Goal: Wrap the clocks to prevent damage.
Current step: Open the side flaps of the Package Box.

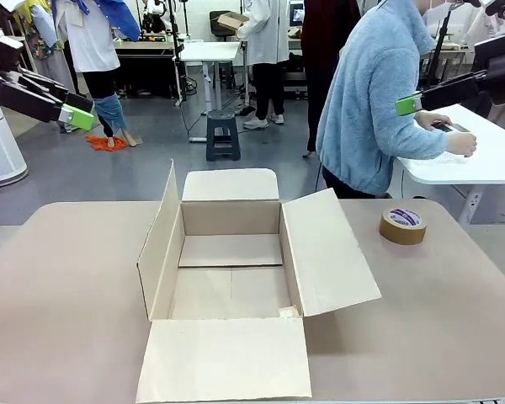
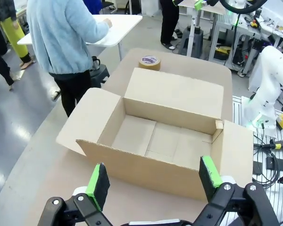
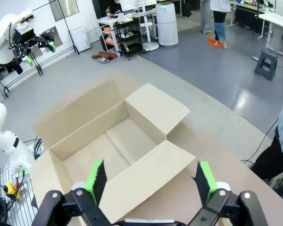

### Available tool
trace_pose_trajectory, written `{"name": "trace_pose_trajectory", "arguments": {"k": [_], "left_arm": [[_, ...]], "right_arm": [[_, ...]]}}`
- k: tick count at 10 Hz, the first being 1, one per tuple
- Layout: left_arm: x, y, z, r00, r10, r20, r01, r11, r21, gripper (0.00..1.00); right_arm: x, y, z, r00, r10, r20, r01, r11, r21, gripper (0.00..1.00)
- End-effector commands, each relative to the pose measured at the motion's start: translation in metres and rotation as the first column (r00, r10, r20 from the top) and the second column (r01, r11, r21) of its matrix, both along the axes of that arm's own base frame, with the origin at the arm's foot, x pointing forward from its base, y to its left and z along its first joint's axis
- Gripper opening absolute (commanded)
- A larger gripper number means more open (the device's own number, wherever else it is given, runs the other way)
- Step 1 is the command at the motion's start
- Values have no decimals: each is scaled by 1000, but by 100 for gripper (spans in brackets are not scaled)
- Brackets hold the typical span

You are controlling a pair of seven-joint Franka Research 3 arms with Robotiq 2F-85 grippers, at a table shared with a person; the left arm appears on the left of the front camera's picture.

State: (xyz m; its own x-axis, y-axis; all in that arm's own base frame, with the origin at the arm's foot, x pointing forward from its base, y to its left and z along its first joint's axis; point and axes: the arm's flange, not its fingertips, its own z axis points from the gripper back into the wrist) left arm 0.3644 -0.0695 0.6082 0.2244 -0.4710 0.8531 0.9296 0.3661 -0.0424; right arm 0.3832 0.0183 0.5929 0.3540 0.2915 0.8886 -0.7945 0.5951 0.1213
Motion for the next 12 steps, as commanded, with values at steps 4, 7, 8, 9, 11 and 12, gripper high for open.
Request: {"name": "trace_pose_trajectory", "arguments": {"k": [4,7,8,9,11,12], "left_arm": [[2,-3,5,1000,-13,22,14,1000,-10,100],[0,0,6,1000,2,-13,-2,1000,24,0],[-2,-1,5,1000,-4,-16,4,1000,29,35],[0,0,5,1000,-16,-26,17,999,34,0],[-2,-1,6,999,-19,-29,20,999,37,0],[-1,0,7,999,-21,-29,22,999,41,0]], "right_arm": [[-2,4,8,999,25,20,-25,1000,-7,100],[-6,8,6,1000,-15,-13,14,999,-38,0],[-7,9,5,1000,-14,-19,14,999,-41,0],[-7,10,6,1000,-11,-12,10,999,-39,0],[-9,13,4,1000,-1,-14,0,999,-44,5],[-9,13,3,1000,-1,-16,0,999,-45,0]]}}
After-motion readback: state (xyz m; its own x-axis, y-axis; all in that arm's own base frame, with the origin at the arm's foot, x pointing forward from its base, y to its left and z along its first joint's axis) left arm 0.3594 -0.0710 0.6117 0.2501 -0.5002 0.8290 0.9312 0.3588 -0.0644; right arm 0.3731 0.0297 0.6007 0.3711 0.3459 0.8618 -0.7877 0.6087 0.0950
